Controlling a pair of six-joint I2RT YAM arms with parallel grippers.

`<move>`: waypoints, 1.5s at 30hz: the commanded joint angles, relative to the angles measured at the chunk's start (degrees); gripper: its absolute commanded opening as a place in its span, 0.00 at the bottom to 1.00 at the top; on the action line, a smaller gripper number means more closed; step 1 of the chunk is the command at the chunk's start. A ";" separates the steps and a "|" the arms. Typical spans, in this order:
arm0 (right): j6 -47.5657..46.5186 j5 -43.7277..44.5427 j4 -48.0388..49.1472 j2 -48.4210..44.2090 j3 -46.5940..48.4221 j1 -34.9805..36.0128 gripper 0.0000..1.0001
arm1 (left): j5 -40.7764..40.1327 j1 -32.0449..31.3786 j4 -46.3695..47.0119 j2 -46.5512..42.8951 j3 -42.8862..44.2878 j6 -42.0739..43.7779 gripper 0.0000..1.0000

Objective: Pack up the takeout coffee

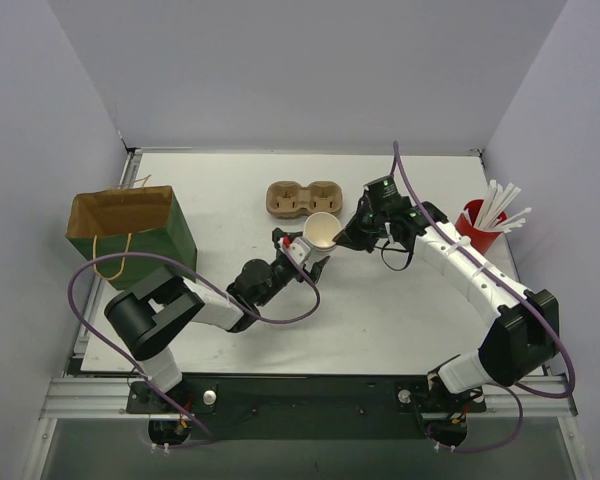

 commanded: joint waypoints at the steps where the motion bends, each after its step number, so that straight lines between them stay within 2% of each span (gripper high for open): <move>1: 0.21 -4.06 1.73 -0.05 2.21 1.57 0.00 | 4.03 -0.49 13.06 0.24 3.19 1.32 0.95; 10: 1.17 -5.19 2.34 0.38 1.41 1.57 0.00 | 3.68 -0.84 14.74 -0.37 3.54 3.07 0.93; 14: 1.35 -5.55 2.43 1.00 2.82 1.22 0.00 | 3.50 -1.63 12.72 -0.99 3.36 5.01 0.86; 18: 1.52 -5.46 2.35 1.26 4.05 1.04 0.00 | 0.18 -2.78 11.22 -1.78 2.32 7.20 0.76; 19: 1.52 -5.46 2.34 1.26 4.23 0.96 0.00 | -0.62 -2.95 11.56 -1.87 1.96 7.21 0.70; 21: 1.96 -5.46 2.43 1.26 4.49 0.87 0.00 | -2.03 -3.22 11.57 -2.04 1.52 7.03 0.65; 22: 2.14 -5.37 2.43 1.18 4.66 0.96 0.00 | -2.56 -3.48 10.70 -2.22 1.43 7.29 0.57; 25: 2.32 -5.46 2.78 1.09 5.37 0.87 0.00 | -3.79 -4.09 7.79 -2.66 1.34 7.30 0.50; 45: 2.75 -5.20 1.99 -1.55 10.11 1.04 0.00 | -6.87 -4.89 -4.43 -0.73 2.57 2.38 0.52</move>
